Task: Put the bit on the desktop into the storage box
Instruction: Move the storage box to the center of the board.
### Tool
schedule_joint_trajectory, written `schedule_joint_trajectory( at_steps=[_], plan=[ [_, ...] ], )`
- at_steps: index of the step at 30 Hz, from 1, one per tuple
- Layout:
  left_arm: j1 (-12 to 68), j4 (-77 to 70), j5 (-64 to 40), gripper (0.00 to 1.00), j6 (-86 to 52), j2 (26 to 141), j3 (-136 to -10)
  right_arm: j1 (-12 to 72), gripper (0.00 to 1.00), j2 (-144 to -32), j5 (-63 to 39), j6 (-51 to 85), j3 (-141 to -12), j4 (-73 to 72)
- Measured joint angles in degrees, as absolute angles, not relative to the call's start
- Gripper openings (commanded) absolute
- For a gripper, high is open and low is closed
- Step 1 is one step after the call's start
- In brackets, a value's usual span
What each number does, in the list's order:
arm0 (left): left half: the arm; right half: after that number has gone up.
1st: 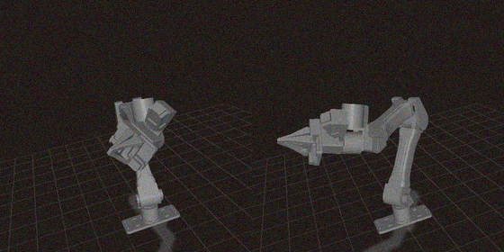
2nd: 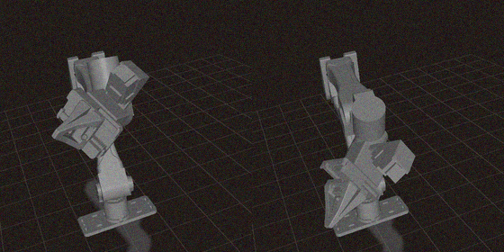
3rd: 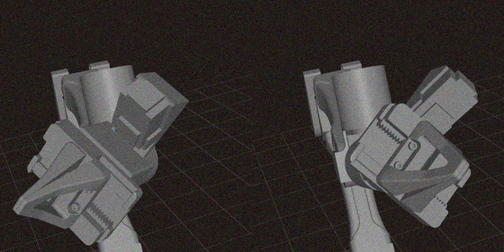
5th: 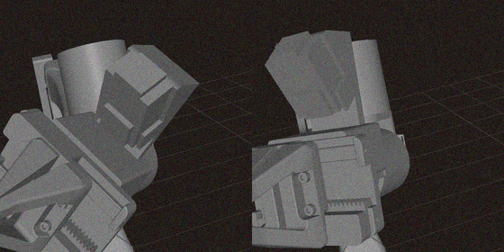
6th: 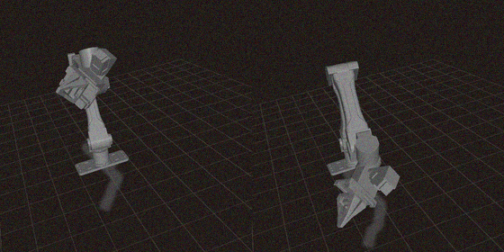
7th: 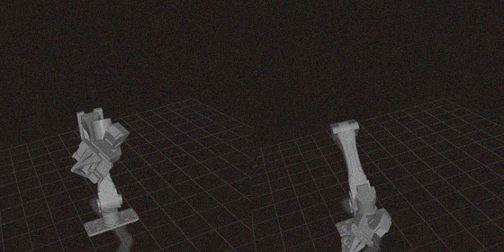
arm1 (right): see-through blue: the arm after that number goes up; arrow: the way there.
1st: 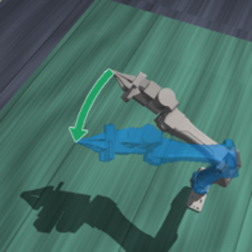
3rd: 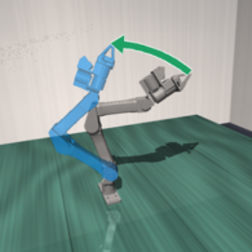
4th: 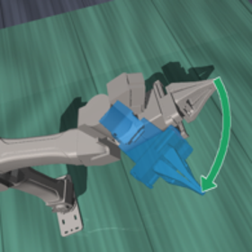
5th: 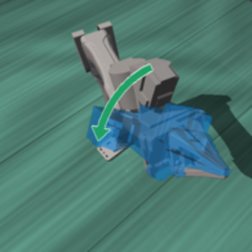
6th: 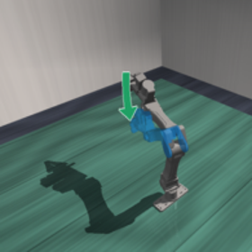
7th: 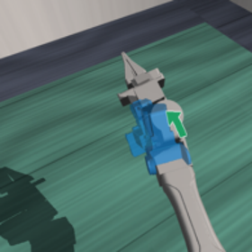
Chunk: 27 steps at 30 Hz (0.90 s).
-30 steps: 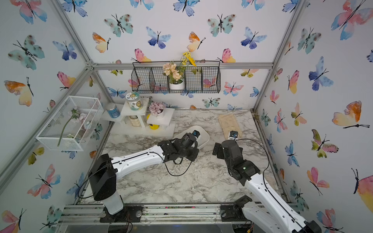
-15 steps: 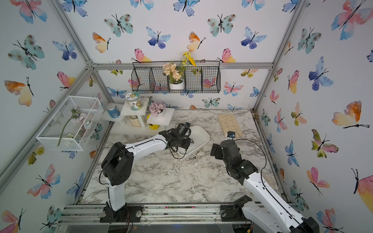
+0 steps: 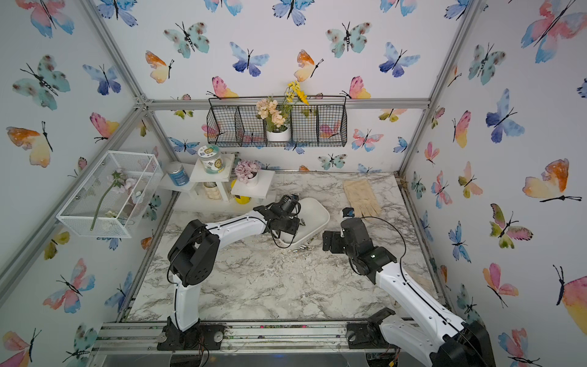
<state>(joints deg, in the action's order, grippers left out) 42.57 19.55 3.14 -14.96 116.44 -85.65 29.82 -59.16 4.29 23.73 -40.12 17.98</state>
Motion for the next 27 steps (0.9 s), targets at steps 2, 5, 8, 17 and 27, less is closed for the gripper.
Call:
schedule_joint_trajectory(
  at_steps=[2, 5, 8, 17, 27],
  plan=[
    [42.48, 19.53, 3.16, 0.55, -15.27, 116.36, -85.65, 29.82, 0.93, -61.10, 0.95, 22.61, -40.36, 17.76],
    [42.41, 19.62, 3.16, 0.68, -16.05, 114.98, -85.21, 29.82, 0.89, -65.41, -4.51, 20.86, -41.82, 17.76],
    [42.37, 19.59, 3.16, 0.84, -17.10, 110.65, -83.72, 29.82, 0.85, -70.30, -9.43, 19.20, -43.75, 17.76],
    [42.30, 17.37, 3.20, 0.99, -22.00, 91.77, -74.02, 30.30, 0.78, -80.75, -17.65, 15.79, -46.41, 17.65],
    [42.30, 17.08, 3.36, 0.99, -26.04, 80.01, -59.42, 31.53, 0.76, -86.94, -20.53, 15.11, -50.39, 13.98]
  ],
)
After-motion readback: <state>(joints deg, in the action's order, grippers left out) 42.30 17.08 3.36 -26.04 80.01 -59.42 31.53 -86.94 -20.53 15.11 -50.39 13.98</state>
